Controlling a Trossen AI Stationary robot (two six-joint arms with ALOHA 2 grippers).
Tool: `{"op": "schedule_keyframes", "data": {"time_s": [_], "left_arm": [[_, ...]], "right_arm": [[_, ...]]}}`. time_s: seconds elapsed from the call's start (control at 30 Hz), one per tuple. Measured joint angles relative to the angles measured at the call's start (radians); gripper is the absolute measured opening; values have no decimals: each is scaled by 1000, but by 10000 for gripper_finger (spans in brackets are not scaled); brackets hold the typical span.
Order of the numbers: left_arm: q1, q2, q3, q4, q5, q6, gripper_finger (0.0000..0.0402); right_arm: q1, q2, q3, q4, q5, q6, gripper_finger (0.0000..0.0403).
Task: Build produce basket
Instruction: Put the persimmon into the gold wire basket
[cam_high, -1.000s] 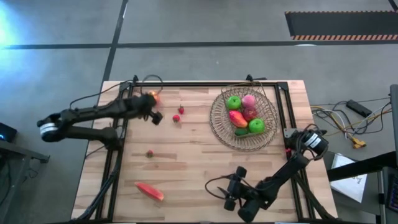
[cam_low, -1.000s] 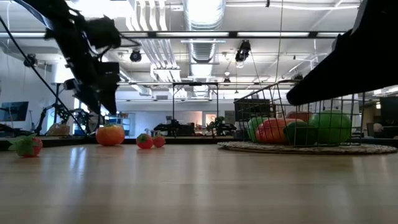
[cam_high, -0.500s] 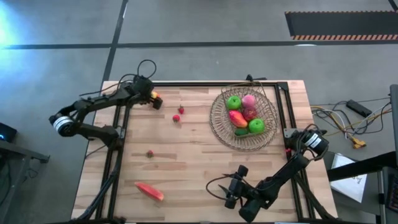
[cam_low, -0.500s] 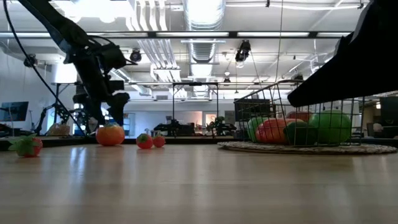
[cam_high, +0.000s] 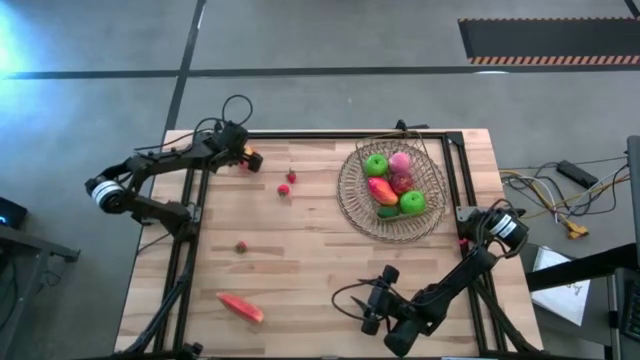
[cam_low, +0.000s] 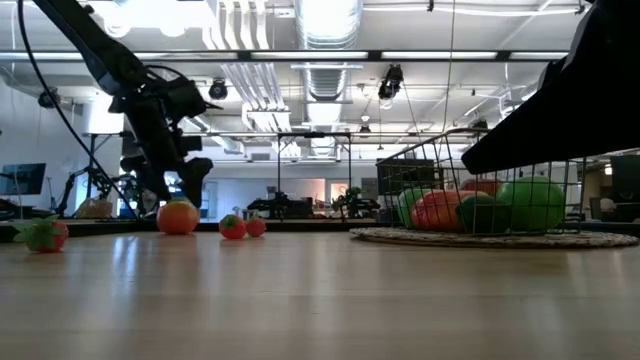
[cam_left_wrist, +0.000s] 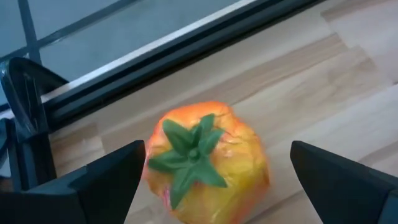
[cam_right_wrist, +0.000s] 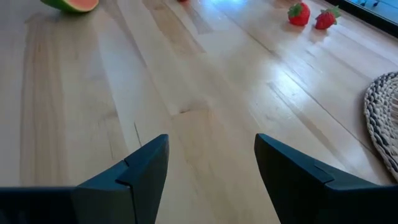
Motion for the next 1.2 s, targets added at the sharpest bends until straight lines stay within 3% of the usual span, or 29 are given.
{"op": "schedule_keyframes", "data": {"time_s": [0.67, 1.2], "left_arm": [[-5, 92, 28, 17, 3, -29, 384], [-6, 173, 93, -50, 46, -20, 346]], "right_arm": [[0, 0, 0, 16, -2, -1, 228], [0, 0, 0, 22, -2, -5, 228]]}}
